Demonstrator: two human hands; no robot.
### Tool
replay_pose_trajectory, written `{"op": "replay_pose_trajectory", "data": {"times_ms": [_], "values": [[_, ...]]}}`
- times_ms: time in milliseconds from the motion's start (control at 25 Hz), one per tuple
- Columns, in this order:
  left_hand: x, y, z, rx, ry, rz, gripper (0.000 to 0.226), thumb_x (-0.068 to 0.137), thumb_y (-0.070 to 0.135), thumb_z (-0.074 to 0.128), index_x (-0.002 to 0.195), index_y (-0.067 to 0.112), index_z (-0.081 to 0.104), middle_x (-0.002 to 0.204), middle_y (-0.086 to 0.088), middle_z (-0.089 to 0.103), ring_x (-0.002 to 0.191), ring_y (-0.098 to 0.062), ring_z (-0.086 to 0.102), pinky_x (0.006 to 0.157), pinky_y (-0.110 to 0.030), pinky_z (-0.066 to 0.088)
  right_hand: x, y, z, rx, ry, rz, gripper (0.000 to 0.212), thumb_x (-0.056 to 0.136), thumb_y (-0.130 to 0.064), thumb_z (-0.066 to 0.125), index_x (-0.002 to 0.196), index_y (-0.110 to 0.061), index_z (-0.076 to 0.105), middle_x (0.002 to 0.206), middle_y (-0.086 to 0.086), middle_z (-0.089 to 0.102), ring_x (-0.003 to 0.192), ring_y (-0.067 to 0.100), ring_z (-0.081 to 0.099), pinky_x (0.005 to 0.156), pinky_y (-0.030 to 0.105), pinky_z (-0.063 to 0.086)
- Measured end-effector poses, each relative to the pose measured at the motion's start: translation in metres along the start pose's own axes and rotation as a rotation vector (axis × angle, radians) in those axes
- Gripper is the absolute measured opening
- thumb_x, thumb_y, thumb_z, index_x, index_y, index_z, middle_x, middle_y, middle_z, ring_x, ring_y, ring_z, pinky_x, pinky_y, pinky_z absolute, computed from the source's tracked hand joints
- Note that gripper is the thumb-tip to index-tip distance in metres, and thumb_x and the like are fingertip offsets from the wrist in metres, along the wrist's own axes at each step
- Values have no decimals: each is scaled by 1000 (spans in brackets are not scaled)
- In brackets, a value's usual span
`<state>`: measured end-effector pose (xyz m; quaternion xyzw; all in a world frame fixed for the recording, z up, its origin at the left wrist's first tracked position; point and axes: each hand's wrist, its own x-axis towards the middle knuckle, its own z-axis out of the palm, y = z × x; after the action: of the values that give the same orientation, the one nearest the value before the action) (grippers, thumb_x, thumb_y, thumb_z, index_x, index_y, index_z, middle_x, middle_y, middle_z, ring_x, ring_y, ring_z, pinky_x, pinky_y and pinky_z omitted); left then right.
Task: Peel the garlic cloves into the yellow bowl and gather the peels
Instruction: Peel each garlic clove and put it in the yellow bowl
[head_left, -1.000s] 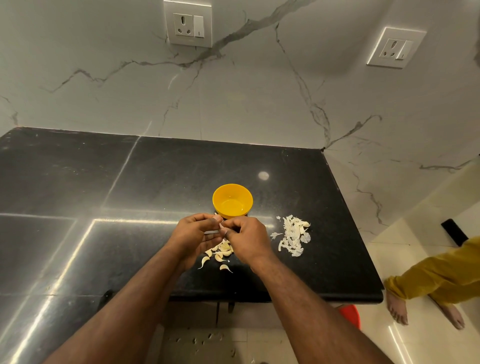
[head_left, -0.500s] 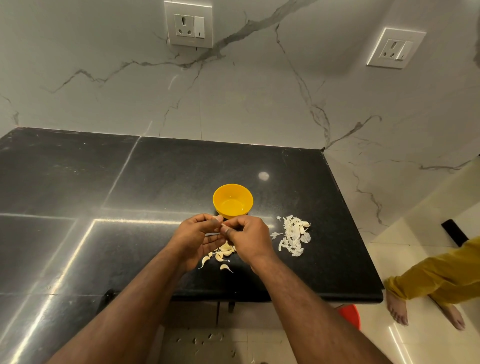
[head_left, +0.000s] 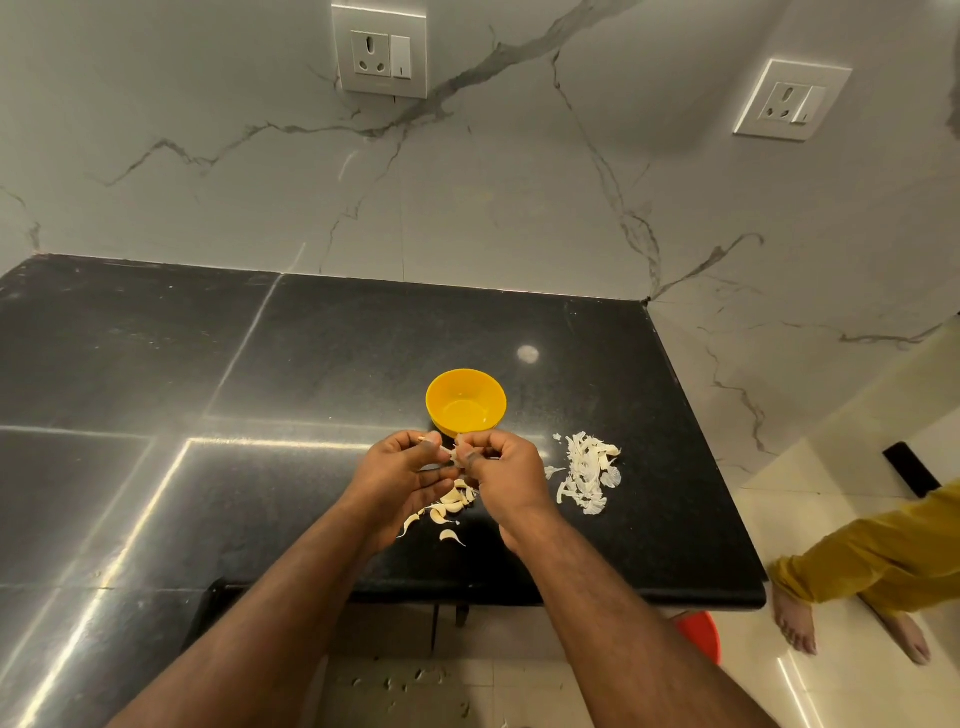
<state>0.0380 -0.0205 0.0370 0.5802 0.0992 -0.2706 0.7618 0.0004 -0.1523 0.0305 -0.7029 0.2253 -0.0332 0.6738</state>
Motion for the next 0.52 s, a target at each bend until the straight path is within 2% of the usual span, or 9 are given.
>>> {"op": "replay_pose_trajectory", "data": {"times_ms": [200,320,440,520], "values": [[1,-2,-1,140,-81,93,22,90,1,69,105,-12,62,99,-26,70,92,-31,71,84,-36,60,1,-7,-3,-115,27,-68,10,95,-11,66,93,-16,75,86,4,75,77,19,73,71,34,63],[2,-2,0,180,-43,120,15,89,-4,67,102,-12,65,98,-28,71,88,-31,73,79,-32,61,0,-8,-3,-138,35,-64,13,94,-10,65,87,-17,74,83,3,74,68,16,69,70,35,62],[3,-2,-1,185,-45,122,7,91,-7,65,97,-9,67,88,-23,71,78,-25,72,70,-27,60,2,-8,-2,-14,21,33,15,95,-5,63,86,-10,74,79,7,72,62,14,62,70,35,60],[4,-3,-3,208,-47,115,7,92,-8,62,95,-6,68,87,-20,71,79,-25,72,70,-28,59,3,-9,-2,63,-5,101,16,96,-1,60,89,-8,73,79,9,70,61,13,60,68,30,58]]}}
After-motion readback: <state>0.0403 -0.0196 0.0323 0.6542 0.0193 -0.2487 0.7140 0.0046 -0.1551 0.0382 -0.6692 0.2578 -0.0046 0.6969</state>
